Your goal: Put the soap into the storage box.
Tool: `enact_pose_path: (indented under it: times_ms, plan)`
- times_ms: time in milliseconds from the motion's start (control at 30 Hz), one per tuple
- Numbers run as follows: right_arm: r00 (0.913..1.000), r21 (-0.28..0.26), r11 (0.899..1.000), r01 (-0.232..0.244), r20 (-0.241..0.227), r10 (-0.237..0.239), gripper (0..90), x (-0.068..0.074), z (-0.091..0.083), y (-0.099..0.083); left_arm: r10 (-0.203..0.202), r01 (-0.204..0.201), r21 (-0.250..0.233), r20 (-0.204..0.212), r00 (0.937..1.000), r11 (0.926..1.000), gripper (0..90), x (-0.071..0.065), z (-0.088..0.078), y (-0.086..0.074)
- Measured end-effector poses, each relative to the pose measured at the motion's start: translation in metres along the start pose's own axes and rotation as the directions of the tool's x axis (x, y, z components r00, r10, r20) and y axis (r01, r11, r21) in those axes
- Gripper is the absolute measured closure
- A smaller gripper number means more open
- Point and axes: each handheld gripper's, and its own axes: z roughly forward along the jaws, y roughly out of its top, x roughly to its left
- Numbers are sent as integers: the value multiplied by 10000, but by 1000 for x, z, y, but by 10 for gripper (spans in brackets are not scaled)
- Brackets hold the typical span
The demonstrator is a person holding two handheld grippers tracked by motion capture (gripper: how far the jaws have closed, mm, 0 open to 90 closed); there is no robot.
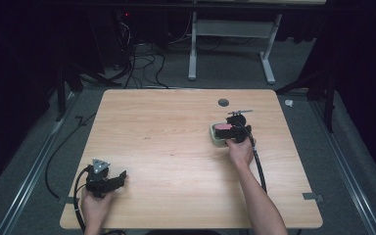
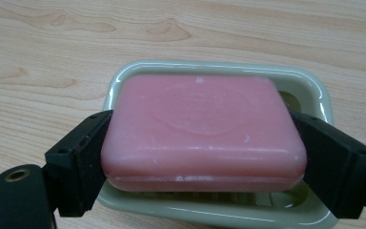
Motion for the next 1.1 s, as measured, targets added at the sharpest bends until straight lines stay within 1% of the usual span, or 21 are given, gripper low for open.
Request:
enact_pose_path:
  times_ms: [233, 533, 733, 800, 900, 1100]
  plan:
    - [9998, -101, 9999, 60, 186, -58, 134, 2, -1, 1, 0, 0, 0, -2, 10000, 10000, 232, 0, 0, 0]
    - [9995, 63, 9999, 155, 259, -156, 132, 3, 1, -2, -5, 5, -19, 7, 10000, 10000, 232, 0, 0, 0]
    - [9997, 191, 9996, 183, 174, -187, 129, 2, 3, -6, -11, 11, -26, 18, 10000, 10000, 232, 0, 0, 0]
    - [9997, 122, 9998, 146, 183, -149, 127, 2, 4, -7, -10, 10, -26, 17, 10000, 10000, 232, 0, 0, 0]
    - [10000, 63, 10000, 58, 65, -58, 124, 1, 3, -8, -4, 4, -23, 18, 10000, 10000, 232, 0, 0, 0]
    - [10000, 10, 10000, 55, -50, -55, 122, -1, 1, -7, -3, 3, -18, 14, 10000, 10000, 232, 0, 0, 0]
